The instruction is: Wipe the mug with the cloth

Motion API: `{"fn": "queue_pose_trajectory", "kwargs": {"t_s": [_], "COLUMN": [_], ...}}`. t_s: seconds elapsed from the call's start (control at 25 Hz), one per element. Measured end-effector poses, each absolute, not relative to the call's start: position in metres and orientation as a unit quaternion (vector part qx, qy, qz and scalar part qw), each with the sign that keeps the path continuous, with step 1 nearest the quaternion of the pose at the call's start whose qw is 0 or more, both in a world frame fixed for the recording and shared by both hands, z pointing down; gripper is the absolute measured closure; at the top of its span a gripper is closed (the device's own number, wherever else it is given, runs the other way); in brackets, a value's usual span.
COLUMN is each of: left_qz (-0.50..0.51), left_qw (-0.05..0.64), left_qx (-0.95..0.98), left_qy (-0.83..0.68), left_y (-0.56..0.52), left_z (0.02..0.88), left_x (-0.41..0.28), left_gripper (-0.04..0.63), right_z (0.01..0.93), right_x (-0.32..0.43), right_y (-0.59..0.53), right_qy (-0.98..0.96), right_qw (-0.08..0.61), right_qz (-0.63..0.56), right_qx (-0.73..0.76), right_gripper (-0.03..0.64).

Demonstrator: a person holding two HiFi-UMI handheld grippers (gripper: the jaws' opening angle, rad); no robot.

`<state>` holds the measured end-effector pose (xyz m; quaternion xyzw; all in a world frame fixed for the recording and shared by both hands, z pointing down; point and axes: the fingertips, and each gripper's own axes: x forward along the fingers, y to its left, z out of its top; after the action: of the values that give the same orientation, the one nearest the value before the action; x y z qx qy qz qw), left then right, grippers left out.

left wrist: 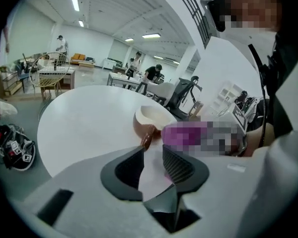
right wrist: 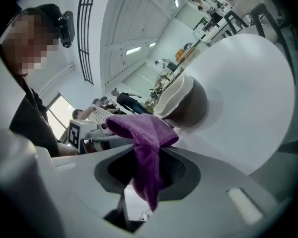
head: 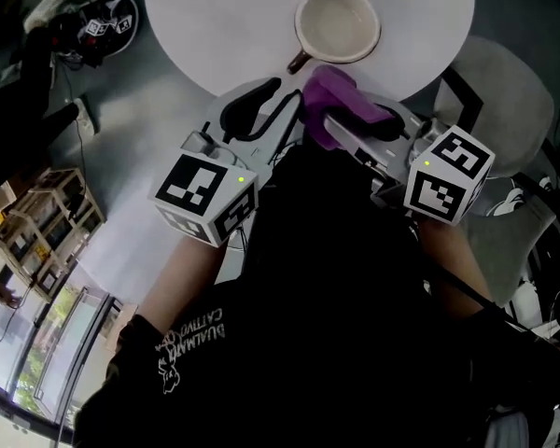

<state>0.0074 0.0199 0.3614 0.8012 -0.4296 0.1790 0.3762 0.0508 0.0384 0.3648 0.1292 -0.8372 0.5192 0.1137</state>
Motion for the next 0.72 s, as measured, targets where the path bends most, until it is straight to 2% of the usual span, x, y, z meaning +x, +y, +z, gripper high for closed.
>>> {"fn": "queue_pose_trajectory", "kwargs": {"t_s": [0.08, 0.36, 0.52, 0.72], "left_qz": [0.185, 0.211, 0.223, 0.237], "left_qw": [0.370, 0.374, 0.379, 0.377], "left_qx": [0.802, 0.798, 0.795, 0.796], "left_qy": [-0.430, -0.424, -0.418, -0.409], "left_y": [0.012, -0.007, -0.008, -0.008], "left_z": [0.362, 0.379, 0.377, 0.378], "left_x": [0.010, 0.014, 0.016, 0.018], "left_gripper": [0.453, 0.453, 0.489, 0.500], "right_z": [0.367, 0.379, 0.372, 0.366], "right_x": [0.048, 0.048, 0.047, 0.045], "right_y": [0.036, 0.023, 0.025, 0.027], "right_qy": [-0.838, -0.823, -0.824, -0.829], "right_qw": [0.113, 0.099, 0.105, 0.113], "right_qz": [0.521, 0.549, 0.547, 0.539], "right_qx": [0.121, 0.112, 0.104, 0.102], "right_gripper": [0.502, 0.503, 0.503, 0.502]}}
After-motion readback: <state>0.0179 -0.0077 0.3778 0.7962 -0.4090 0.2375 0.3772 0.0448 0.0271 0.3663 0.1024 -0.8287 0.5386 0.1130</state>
